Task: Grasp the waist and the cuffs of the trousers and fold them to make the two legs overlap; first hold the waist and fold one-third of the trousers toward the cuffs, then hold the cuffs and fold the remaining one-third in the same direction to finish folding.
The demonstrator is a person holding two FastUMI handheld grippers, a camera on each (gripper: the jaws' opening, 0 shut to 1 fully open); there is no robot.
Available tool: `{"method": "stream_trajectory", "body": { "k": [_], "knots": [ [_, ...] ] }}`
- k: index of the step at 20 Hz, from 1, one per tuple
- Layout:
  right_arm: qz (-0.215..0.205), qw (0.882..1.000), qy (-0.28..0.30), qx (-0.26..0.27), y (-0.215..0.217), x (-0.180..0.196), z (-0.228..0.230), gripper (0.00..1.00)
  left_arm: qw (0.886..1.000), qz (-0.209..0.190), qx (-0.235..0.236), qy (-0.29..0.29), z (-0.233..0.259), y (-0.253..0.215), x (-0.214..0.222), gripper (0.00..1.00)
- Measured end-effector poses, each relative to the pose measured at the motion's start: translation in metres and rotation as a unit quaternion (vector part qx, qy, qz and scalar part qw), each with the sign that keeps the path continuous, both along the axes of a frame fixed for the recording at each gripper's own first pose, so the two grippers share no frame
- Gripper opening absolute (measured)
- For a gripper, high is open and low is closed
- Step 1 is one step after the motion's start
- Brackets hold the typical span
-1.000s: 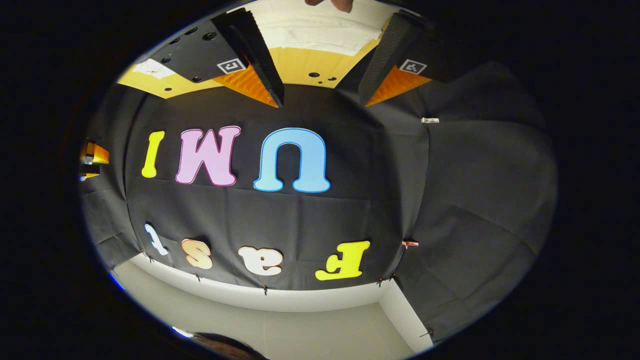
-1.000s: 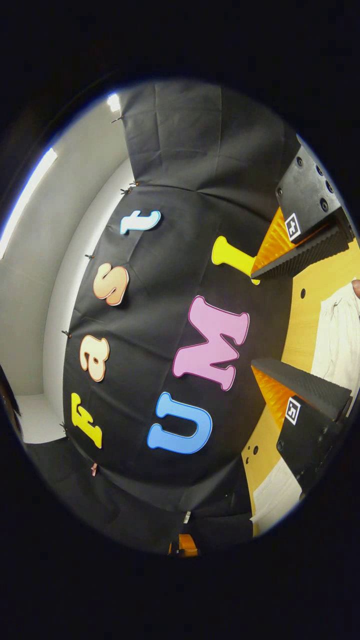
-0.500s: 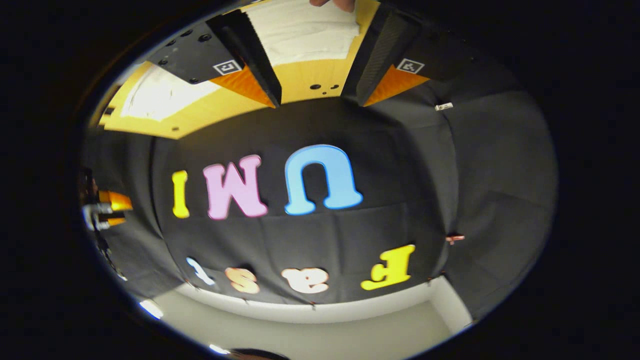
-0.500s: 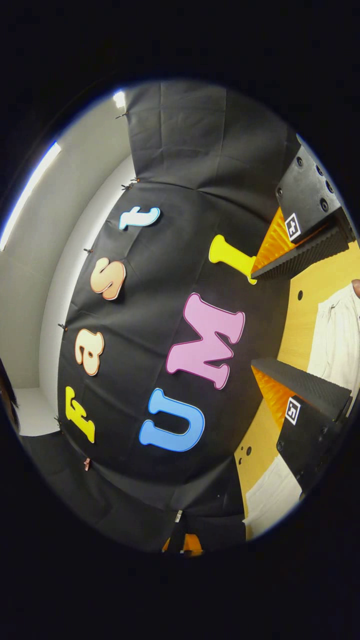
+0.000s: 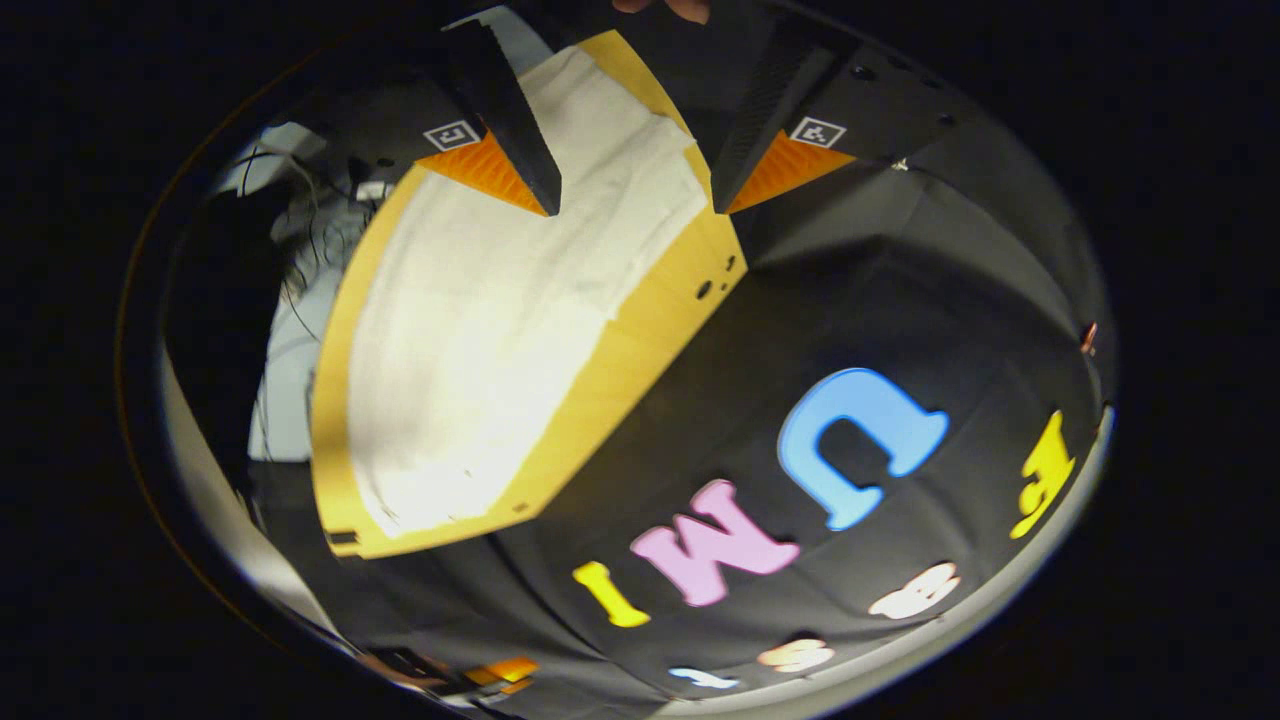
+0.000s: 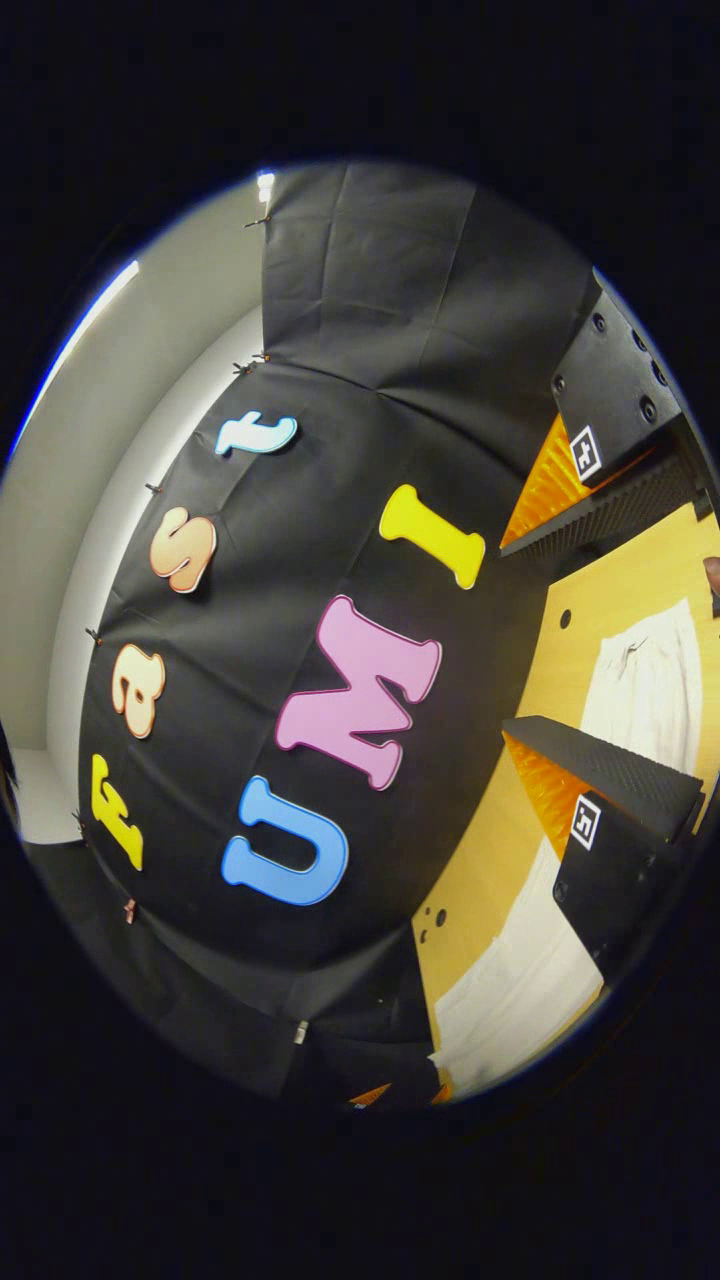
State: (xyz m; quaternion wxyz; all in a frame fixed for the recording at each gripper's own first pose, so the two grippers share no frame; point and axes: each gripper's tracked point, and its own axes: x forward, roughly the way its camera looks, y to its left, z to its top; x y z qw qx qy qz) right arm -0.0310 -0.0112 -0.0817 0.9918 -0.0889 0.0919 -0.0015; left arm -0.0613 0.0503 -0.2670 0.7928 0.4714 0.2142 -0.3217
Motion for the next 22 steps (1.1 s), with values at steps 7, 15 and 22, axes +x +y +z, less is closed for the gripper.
{"method": "stream_trajectory", "body": {
  "k": [7,15,22],
  "knots": [
    [-0.022,0.999,0.038,-0.008,-0.023,-0.022,-0.028,0.97,0.989,-0.037,0.114,0.088,-0.088,0.045,-0.037,0.96],
    [-0.024,0.998,0.062,-0.017,-0.028,-0.026,-0.047,0.97,0.976,-0.041,0.181,0.111,-0.118,0.064,-0.03,0.96],
    [0.0,0.99,0.127,-0.068,-0.047,-0.033,-0.103,0.97,0.969,-0.032,0.205,0.135,-0.138,0.062,-0.006,0.82]
  ]
}}
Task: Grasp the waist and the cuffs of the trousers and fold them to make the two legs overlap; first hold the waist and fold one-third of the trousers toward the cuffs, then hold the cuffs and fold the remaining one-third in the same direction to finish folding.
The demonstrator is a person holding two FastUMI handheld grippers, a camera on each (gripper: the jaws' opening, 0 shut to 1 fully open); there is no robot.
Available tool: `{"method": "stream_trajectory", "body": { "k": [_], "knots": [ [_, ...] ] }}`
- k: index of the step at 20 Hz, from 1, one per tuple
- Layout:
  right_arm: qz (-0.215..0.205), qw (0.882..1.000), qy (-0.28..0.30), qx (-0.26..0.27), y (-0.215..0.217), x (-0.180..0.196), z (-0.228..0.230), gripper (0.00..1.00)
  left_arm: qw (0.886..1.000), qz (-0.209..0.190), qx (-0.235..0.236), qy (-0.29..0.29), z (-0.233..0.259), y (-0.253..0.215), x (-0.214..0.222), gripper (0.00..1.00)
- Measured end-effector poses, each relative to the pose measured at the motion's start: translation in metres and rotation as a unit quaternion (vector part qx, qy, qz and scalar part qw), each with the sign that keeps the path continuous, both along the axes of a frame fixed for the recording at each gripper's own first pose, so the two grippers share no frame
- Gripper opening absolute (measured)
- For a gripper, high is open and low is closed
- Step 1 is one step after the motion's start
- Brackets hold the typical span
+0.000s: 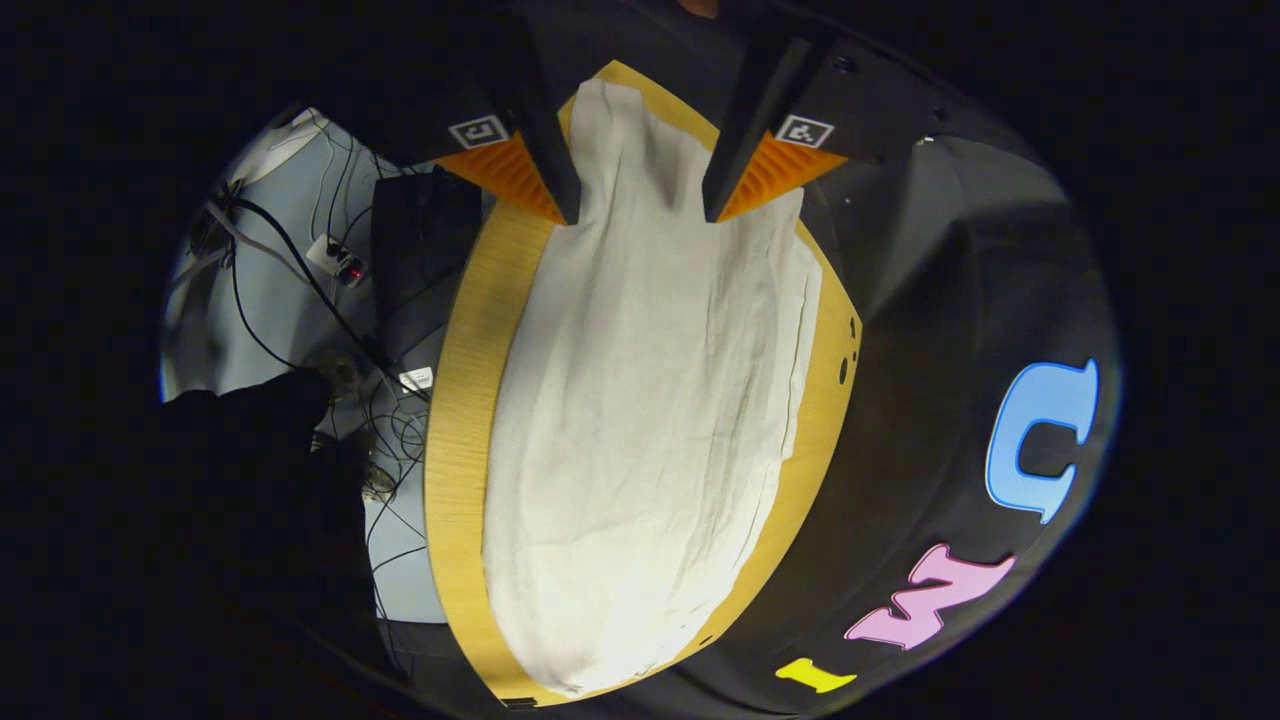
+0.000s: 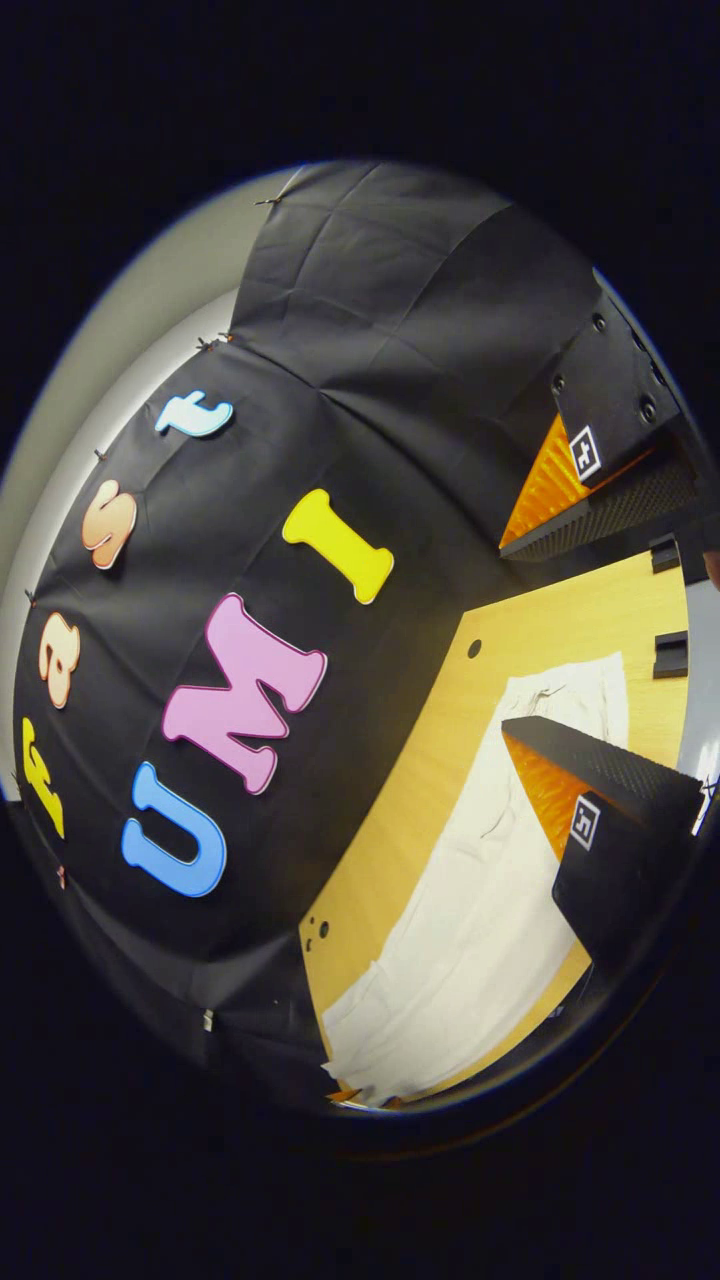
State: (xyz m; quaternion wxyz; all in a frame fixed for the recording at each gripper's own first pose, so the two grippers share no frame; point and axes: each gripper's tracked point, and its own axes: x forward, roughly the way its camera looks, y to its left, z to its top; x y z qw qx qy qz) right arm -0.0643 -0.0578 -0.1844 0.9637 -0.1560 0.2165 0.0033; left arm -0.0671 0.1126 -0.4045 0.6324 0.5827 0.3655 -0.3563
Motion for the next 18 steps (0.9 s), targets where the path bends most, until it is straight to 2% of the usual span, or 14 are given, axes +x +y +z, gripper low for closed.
{"method": "stream_trajectory", "body": {
  "k": [1,2,3,4,5,7,9,11,15,18],
  "knots": [
    [0.009,1.0,0.006,-0.01,-0.002,-0.002,-0.007,0.97,1.0,0.001,0.001,0.005,-0.004,-0.002,0.001,0.64],
    [0.021,0.999,0.013,-0.021,-0.002,-0.002,-0.016,0.97,1.0,0.0,0.005,0.012,-0.009,-0.004,0.001,0.56],
    [0.035,0.999,0.02,-0.033,-0.002,-0.004,-0.025,0.97,1.0,-0.003,0.009,0.018,-0.014,-0.005,0.002,0.33],
    [0.048,0.997,0.03,-0.047,-0.002,-0.006,-0.037,0.97,1.0,-0.009,0.012,0.014,-0.014,-0.006,0.004,0.26],
    [0.065,0.995,0.042,-0.059,-0.001,-0.01,-0.051,0.97,1.0,-0.013,0.016,0.015,-0.015,-0.006,0.007,0.1],
    [0.108,0.988,0.068,-0.087,0.003,-0.021,-0.081,0.96,0.999,-0.014,0.018,0.025,-0.017,-0.007,0.006,0.08],
    [0.16,0.975,0.094,-0.123,0.007,-0.032,-0.111,0.96,0.999,-0.005,0.018,0.04,-0.017,-0.008,0.006,0.06],
    [0.214,0.956,0.119,-0.159,0.009,-0.042,-0.144,0.96,0.998,0.007,0.017,0.056,-0.017,-0.01,0.006,0.06],
    [0.31,0.907,0.168,-0.231,0.005,-0.059,-0.209,0.95,0.998,0.014,0.02,0.058,-0.016,-0.01,0.006,0.06],
    [0.35,0.881,0.195,-0.251,0.002,-0.058,-0.248,0.95,0.997,0.021,0.025,0.063,-0.017,-0.01,0.006,0.06]
  ]
}}
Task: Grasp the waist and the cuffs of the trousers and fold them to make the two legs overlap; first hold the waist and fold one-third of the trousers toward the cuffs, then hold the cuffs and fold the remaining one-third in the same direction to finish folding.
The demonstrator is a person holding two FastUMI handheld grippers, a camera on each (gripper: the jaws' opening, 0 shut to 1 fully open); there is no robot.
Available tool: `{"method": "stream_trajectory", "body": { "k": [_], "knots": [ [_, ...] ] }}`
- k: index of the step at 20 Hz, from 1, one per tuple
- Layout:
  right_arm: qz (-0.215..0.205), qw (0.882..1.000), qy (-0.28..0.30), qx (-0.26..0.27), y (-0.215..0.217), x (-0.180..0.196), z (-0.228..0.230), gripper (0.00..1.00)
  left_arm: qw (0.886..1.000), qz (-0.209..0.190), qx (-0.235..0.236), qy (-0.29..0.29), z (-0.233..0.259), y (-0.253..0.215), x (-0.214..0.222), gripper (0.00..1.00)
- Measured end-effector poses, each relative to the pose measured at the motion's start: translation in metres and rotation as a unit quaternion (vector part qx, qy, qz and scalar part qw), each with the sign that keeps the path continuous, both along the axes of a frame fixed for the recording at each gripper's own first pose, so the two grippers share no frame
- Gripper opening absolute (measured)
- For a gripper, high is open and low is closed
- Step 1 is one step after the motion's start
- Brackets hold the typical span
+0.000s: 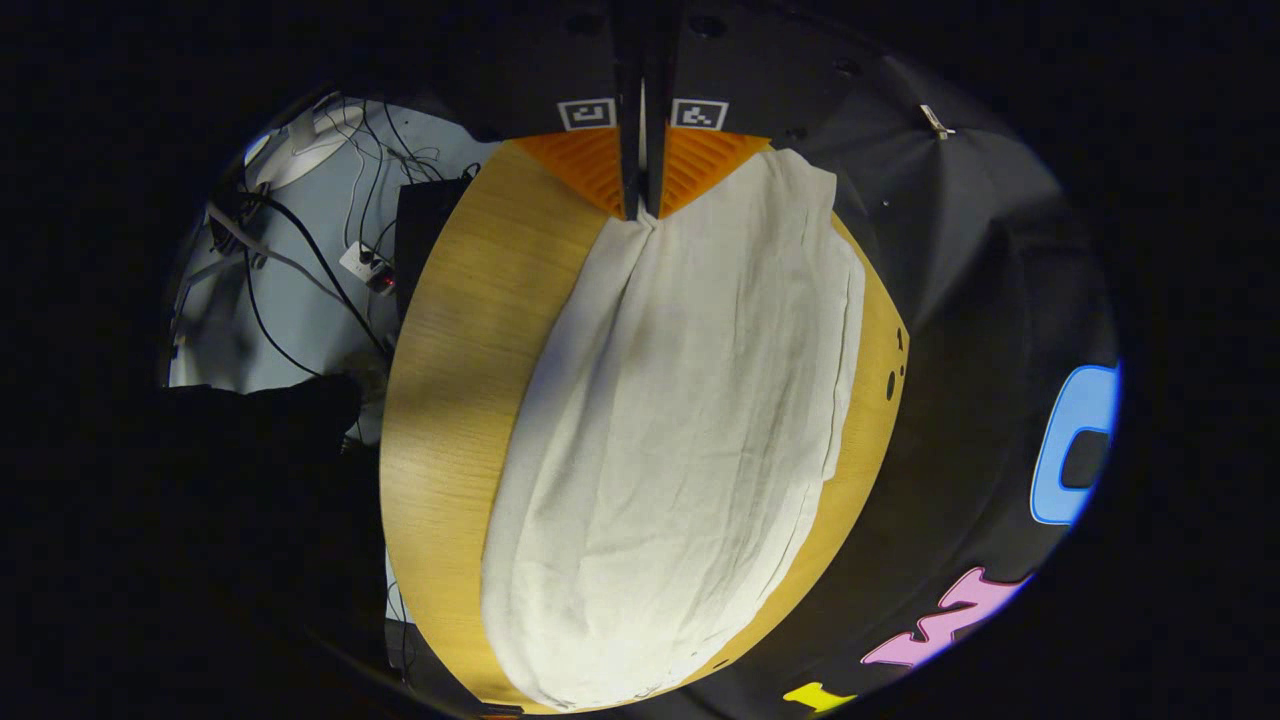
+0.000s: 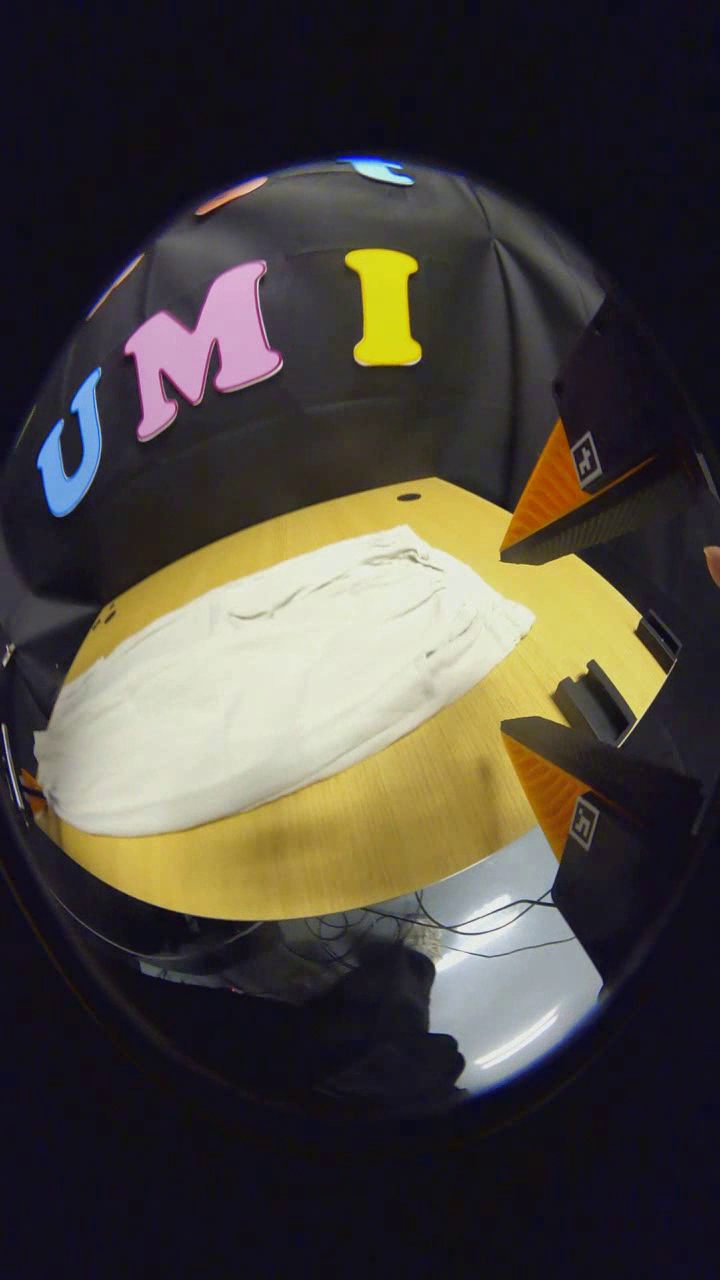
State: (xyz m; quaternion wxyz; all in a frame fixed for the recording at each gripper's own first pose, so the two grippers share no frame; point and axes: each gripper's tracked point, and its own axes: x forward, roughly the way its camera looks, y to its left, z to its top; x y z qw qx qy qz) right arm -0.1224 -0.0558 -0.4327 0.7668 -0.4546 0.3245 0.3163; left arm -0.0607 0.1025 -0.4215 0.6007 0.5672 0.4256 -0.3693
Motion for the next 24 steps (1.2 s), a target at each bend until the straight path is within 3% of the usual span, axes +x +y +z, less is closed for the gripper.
{"method": "stream_trajectory", "body": {
  "k": [7,12,14,15,16,17,19,24],
  "knots": [
    [0.05,0.997,0.035,-0.04,-0.012,0.033,-0.057,0.94,1.0,0.007,0.012,-0.001,0.0,-0.001,0.0,0.06],
    [0.088,0.995,0.027,-0.041,-0.006,0.061,-0.072,0.85,1.0,0.008,0.017,-0.014,-0.001,0.0,0.002,0.06],
    [0.094,0.994,0.033,-0.036,-0.001,0.07,-0.079,0.72,1.0,0.008,0.021,-0.019,-0.002,0.001,0.003,0.06],
    [0.093,0.994,0.037,-0.036,0.0,0.073,-0.083,0.59,1.0,0.006,0.022,-0.022,-0.002,0.0,0.004,0.06],
    [0.092,0.994,0.05,-0.035,0.003,0.073,-0.089,0.56,0.999,0.003,0.022,-0.023,-0.002,0.001,0.004,0.06],
    [0.09,0.993,0.066,-0.034,0.002,0.072,-0.096,0.36,0.999,0.003,0.02,-0.025,-0.002,0.0,0.004,0.06],
    [0.084,0.993,0.072,-0.033,0.007,0.073,-0.091,0.07,1.0,0.005,0.015,-0.022,-0.003,0.0,0.004,0.06],
    [0.098,0.99,0.1,-0.013,0.012,0.058,-0.086,0.05,1.0,0.014,0.006,-0.01,-0.004,0.0,0.002,0.06]
  ]
}}
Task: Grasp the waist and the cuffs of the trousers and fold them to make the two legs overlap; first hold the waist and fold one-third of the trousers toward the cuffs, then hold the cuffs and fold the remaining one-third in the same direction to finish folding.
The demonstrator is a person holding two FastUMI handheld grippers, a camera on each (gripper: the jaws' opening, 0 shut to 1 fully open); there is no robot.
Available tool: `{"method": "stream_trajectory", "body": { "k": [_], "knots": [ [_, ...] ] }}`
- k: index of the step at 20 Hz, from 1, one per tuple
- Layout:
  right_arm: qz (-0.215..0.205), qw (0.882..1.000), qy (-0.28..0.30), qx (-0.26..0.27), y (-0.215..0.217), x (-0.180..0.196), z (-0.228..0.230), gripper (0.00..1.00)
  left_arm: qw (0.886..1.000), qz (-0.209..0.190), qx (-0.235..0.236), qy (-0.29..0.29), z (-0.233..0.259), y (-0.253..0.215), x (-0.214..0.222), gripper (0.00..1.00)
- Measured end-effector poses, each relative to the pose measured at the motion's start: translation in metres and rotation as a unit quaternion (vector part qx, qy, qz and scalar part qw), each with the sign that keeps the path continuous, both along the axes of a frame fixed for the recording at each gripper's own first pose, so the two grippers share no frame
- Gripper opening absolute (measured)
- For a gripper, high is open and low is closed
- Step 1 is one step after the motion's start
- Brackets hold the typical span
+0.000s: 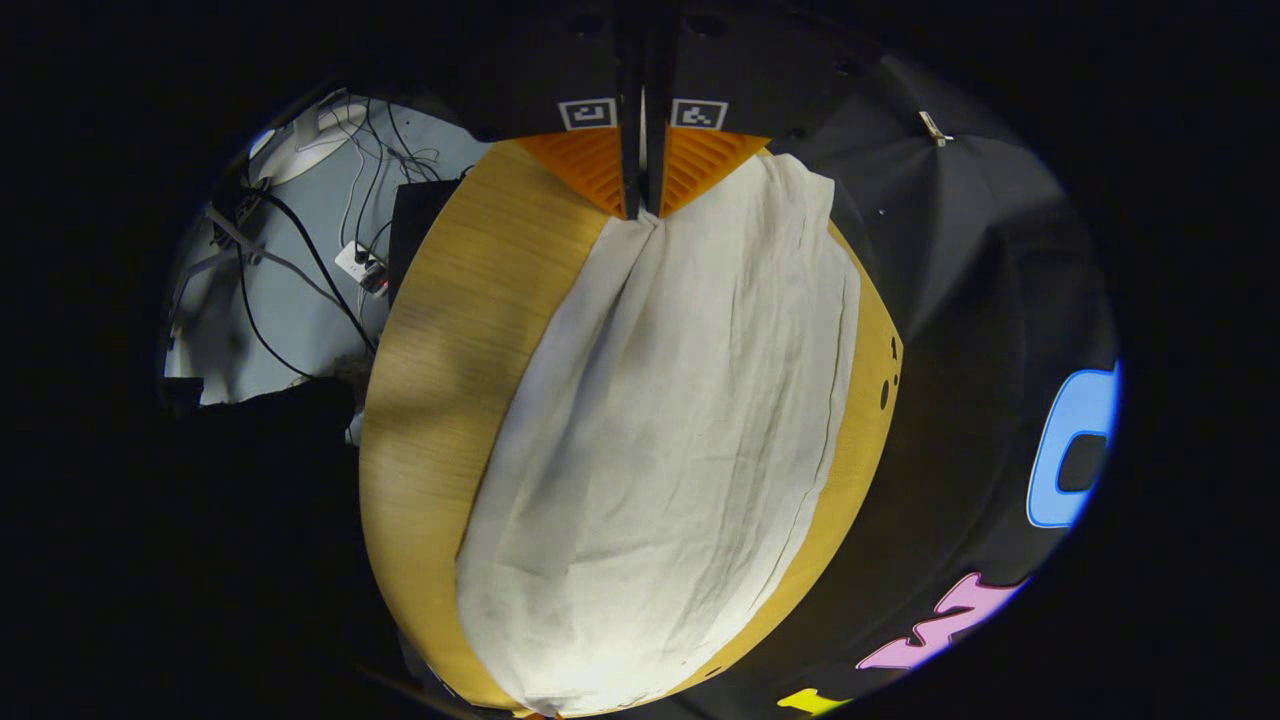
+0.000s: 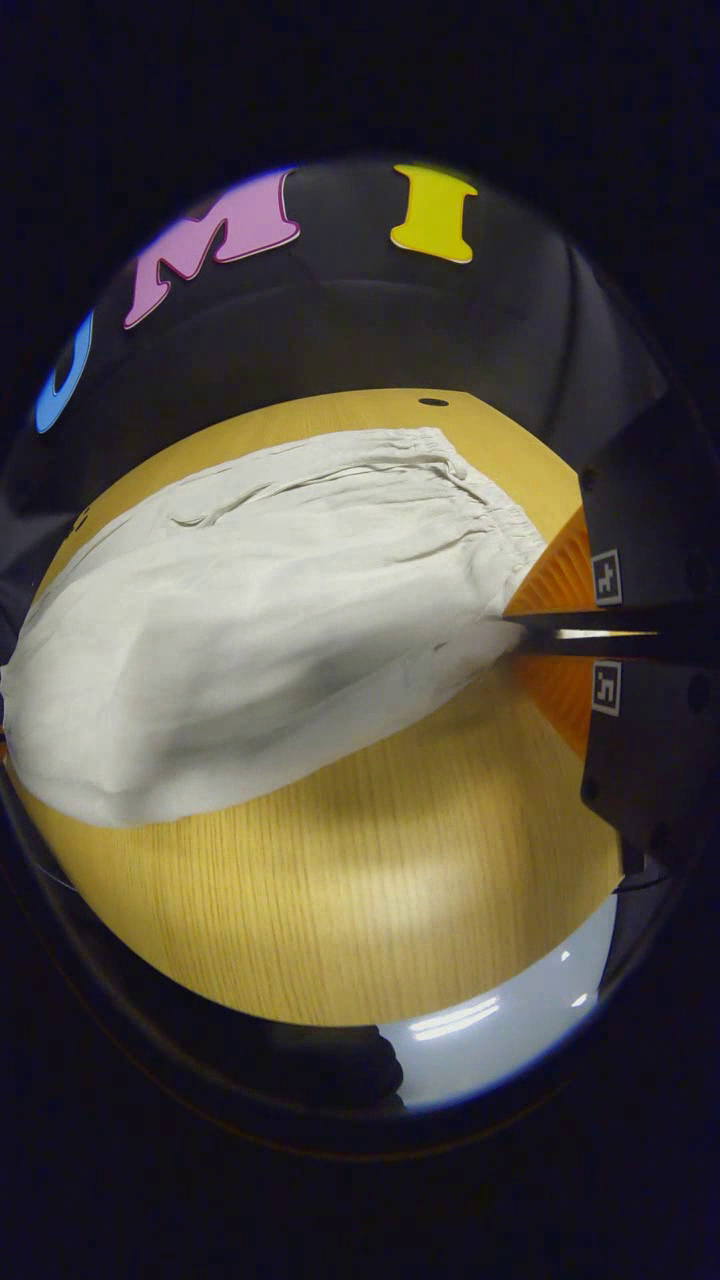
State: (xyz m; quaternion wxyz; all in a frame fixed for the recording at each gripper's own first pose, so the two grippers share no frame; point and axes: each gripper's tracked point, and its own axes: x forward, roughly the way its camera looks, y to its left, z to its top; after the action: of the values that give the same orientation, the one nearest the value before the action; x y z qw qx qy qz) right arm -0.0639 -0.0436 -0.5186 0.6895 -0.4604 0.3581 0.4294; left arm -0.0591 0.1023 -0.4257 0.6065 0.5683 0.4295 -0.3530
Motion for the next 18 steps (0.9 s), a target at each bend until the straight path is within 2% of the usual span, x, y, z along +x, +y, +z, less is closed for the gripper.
{"method": "stream_trajectory", "body": {
  "k": [3,6,8,13,18],
  "knots": [
    [0.004,1.0,-0.002,0.005,0.008,-0.001,0.011,0.05,1.0,0.006,0.007,0.006,-0.001,0.006,-0.002,0.05],
    [-0.04,0.999,-0.023,0.022,0.007,0.008,0.029,0.05,1.0,0.017,0.0,0.0,0.003,0.006,0.002,0.05],
    [-0.079,0.995,-0.037,0.041,0.005,0.017,0.049,0.05,0.999,0.042,-0.019,-0.016,0.013,0.007,0.009,0.05],
    [-0.15,0.982,-0.084,0.071,0.003,0.054,0.088,0.05,0.987,0.132,-0.072,-0.064,0.052,-0.007,0.064,0.05],
    [-0.21,0.965,-0.128,0.093,0.001,0.103,0.116,0.05,0.975,0.164,-0.095,-0.118,0.073,-0.019,0.13,0.05]
  ]
}}
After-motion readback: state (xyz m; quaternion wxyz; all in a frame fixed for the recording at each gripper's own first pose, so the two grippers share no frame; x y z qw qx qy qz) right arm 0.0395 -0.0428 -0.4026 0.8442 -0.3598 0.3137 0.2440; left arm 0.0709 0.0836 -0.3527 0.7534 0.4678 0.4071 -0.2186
